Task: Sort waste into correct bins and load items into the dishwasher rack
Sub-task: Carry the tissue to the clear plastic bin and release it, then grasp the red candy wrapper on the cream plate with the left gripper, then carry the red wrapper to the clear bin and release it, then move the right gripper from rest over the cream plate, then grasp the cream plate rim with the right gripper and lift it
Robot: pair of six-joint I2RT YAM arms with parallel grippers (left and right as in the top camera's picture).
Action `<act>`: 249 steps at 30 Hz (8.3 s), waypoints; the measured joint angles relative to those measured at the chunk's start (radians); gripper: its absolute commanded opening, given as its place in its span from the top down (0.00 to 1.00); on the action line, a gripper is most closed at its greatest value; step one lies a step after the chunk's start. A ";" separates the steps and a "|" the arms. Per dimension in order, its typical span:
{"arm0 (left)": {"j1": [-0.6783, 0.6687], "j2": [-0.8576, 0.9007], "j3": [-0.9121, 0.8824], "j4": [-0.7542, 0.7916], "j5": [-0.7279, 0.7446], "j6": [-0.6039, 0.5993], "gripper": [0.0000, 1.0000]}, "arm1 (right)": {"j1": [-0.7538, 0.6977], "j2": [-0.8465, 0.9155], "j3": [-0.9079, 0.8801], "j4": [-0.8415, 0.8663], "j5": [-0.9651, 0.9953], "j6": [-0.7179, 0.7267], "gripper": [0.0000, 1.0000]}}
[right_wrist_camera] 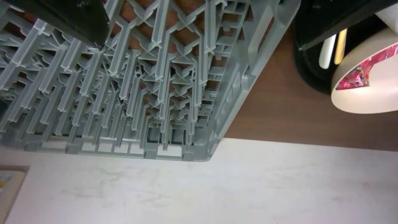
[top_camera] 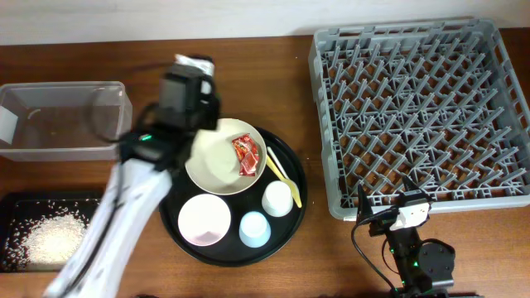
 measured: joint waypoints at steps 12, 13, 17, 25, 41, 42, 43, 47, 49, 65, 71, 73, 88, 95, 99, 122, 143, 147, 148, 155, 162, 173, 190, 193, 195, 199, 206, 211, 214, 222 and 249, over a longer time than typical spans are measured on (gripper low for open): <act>0.574 0.014 0.021 0.138 0.048 0.127 1.00 | 0.000 0.000 0.000 0.000 0.000 0.000 0.02; 0.624 0.076 0.021 0.173 0.095 0.127 1.00 | 0.000 0.000 0.000 0.000 0.000 0.000 0.02; 0.720 0.266 0.020 0.251 0.163 0.130 1.00 | 0.000 0.000 0.000 0.000 0.000 0.000 0.02; 0.818 0.501 0.020 0.341 0.242 0.130 0.98 | 0.000 0.000 0.000 0.000 0.000 0.000 0.02; 0.849 0.292 0.035 0.383 0.437 -0.004 0.53 | 0.000 0.000 0.000 0.000 0.000 0.000 0.02; 0.843 0.224 0.047 0.345 0.488 -0.043 0.53 | 0.000 0.000 0.000 0.000 0.000 0.000 0.02; 0.832 0.172 0.051 0.302 0.525 -0.074 0.53 | 0.000 0.000 0.000 0.000 0.000 0.001 0.02; 0.641 0.022 0.065 -0.042 0.624 -0.150 0.55 | 0.000 0.000 0.000 0.000 0.000 0.000 0.02; 0.545 0.021 0.065 -0.109 0.632 -0.163 0.55 | 0.000 0.000 0.000 0.000 0.000 0.000 0.02; -0.088 0.487 0.055 -0.076 0.317 -0.349 0.48 | 0.000 0.001 0.000 0.000 0.000 0.000 0.02; -0.095 0.513 0.055 -0.075 0.312 -0.359 0.44 | 0.000 0.001 0.000 0.000 0.000 0.000 0.02; -0.103 0.516 0.055 -0.073 0.299 -0.359 0.44 | 0.000 0.001 0.000 0.000 0.000 0.000 0.02; -0.110 0.578 0.056 -0.074 0.250 -0.366 0.99 | 0.000 0.001 0.000 0.000 0.000 0.000 0.02; 0.023 0.285 0.114 -0.108 0.176 -0.225 1.00 | 0.000 0.001 0.000 0.000 0.000 0.000 0.02; 0.249 0.112 0.127 -0.127 0.119 -0.163 1.00 | 0.000 0.001 0.000 0.000 0.000 0.001 0.02; 0.681 0.448 0.127 0.087 0.099 -0.087 0.81 | 0.000 0.001 0.000 0.000 0.000 0.001 0.02; 0.676 0.154 0.205 -0.117 0.298 -0.118 0.50 | 0.000 0.001 0.000 0.000 0.000 0.000 0.02; 0.666 0.100 0.206 -0.191 0.312 -0.126 0.01 | 0.000 0.001 0.000 0.000 0.000 0.000 0.02; 0.667 0.104 0.206 -0.203 0.314 -0.126 0.01 | 0.000 0.001 0.000 0.000 0.000 0.000 0.02; 0.668 0.106 0.206 -0.243 0.316 -0.133 0.01 | 0.000 0.001 0.000 0.000 0.000 0.000 0.02; 0.668 0.106 0.206 -0.243 0.316 -0.133 0.01 | 0.000 0.001 0.000 0.000 0.000 0.000 0.02; 0.668 0.106 0.206 -0.243 0.316 -0.133 0.01 | 0.000 0.001 0.000 0.003 -0.027 0.000 0.02; 0.668 0.106 0.206 -0.245 0.319 -0.133 0.01 | 0.000 0.383 0.827 -0.531 -0.046 0.100 0.02; 0.668 0.106 0.206 -0.243 0.319 -0.133 0.01 | 0.000 0.612 1.086 -0.725 -0.085 0.101 0.02; 0.668 0.106 0.206 -0.245 0.321 -0.133 0.01 | 0.000 0.807 1.277 -0.860 -0.150 0.102 0.02; 0.668 0.107 0.206 -0.246 0.319 -0.133 0.01 | 0.000 1.149 1.567 -1.013 -0.328 0.103 0.02; 0.668 0.107 0.206 -0.245 0.319 -0.133 0.01 | 0.051 1.621 1.646 -0.969 -0.641 0.128 0.02; 0.668 0.107 0.206 -0.245 0.319 -0.133 0.01 | 0.303 1.807 1.646 -0.903 -0.497 0.128 0.02; 0.668 0.107 0.206 -0.245 0.319 -0.133 0.01 | 0.420 1.864 1.646 -0.849 -0.293 0.127 0.02; 0.668 0.107 0.206 -0.246 0.319 -0.133 0.01 | 0.491 1.992 1.647 -0.668 -0.051 0.036 0.18; 0.668 0.107 0.206 -0.245 0.319 -0.133 0.01 | 0.510 2.171 1.647 -0.520 -0.005 -0.027 0.65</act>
